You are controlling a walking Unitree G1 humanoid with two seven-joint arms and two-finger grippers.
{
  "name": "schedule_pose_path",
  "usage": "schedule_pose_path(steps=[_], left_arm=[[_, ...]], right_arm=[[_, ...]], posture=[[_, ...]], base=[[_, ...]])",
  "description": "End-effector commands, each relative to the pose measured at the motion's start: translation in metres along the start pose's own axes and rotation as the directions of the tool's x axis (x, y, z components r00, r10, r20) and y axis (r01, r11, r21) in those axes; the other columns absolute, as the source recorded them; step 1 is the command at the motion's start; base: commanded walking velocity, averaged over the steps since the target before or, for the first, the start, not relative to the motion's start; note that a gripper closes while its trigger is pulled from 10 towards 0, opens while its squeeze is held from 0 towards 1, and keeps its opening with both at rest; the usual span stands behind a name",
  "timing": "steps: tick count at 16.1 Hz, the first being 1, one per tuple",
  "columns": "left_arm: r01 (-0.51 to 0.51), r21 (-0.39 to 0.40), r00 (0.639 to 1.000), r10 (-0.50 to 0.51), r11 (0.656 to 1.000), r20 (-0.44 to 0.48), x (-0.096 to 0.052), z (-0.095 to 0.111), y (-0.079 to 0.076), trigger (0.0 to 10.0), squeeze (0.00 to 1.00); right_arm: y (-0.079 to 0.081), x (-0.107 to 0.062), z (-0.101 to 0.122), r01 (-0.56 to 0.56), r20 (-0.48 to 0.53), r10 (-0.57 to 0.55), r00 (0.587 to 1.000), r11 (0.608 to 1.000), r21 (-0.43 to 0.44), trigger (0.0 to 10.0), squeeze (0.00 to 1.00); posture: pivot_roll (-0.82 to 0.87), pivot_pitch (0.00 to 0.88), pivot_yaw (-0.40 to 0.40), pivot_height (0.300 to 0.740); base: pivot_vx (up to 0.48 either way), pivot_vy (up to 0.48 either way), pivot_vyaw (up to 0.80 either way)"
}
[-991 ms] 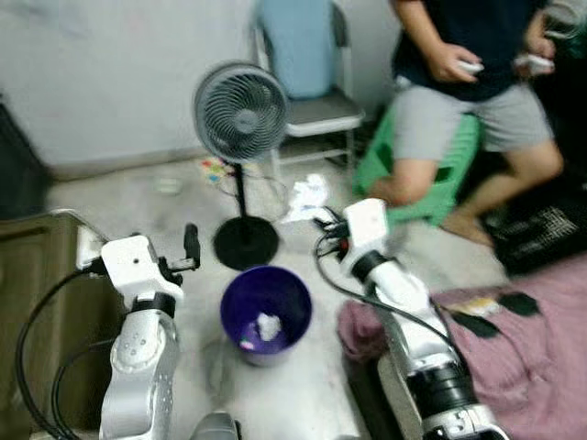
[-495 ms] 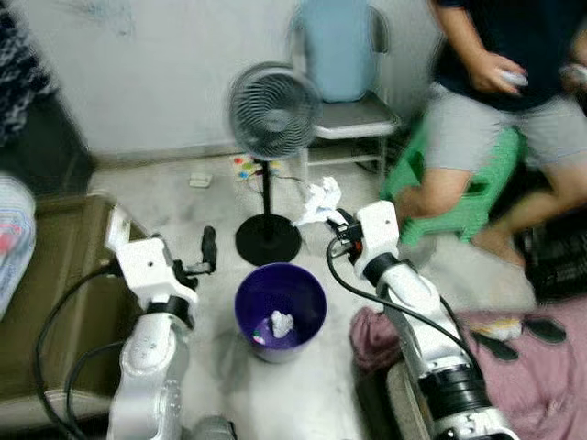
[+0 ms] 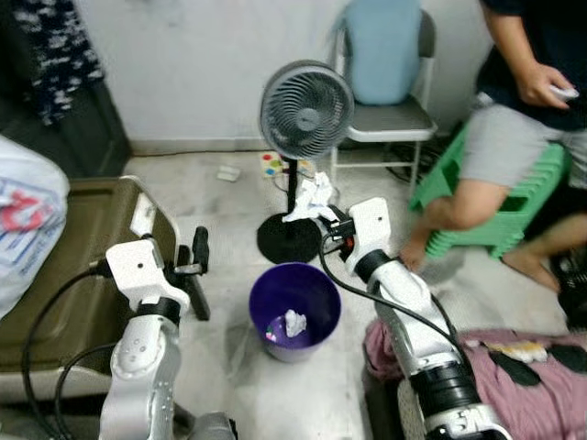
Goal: Clean up the room
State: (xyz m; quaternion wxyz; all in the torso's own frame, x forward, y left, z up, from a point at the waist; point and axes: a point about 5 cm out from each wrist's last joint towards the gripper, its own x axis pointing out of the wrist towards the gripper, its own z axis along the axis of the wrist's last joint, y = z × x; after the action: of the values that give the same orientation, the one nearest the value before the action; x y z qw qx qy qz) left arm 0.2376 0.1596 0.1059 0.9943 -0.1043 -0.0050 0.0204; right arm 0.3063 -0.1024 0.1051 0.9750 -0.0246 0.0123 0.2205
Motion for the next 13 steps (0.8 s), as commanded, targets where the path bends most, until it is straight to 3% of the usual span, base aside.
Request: schedule_pose_path(steps=[1,5,13], left_arm=[[0.021,0.002,1.000,-0.021,1.000,0.012,-0.0002,0.0028,-0.0025,10.0,0.00],[0.025,-0.002,1.000,-0.025,1.000,0.012,-0.0009,0.0029,-0.0026,10.0,0.00],[0.029,-0.003,0.999,-0.029,1.000,0.013,-0.0005,0.0035,-0.0026,10.0,0.00]], right_arm=[[-0.0026,0.0005,0.0014,0.011,-0.002,-0.011,1.000,1.000,0.014,10.0,0.00],[-0.0024,0.0001,0.0022,0.011,0.009,-0.011,1.000,1.000,0.019,10.0,0.00],[-0.0015,0.0007,0.0036,0.005,0.015,-0.006,1.000,1.000,0.021,10.0,0.00]], posture=[[-0.05,0.000,-0.051,0.740],[-0.05,0.000,-0.049,0.740],[-0.05,0.000,-0.047,0.740]], base=[[0.000,0.000,-0.80],[0.195,0.000,-0.20],[0.376,0.000,0.00]])
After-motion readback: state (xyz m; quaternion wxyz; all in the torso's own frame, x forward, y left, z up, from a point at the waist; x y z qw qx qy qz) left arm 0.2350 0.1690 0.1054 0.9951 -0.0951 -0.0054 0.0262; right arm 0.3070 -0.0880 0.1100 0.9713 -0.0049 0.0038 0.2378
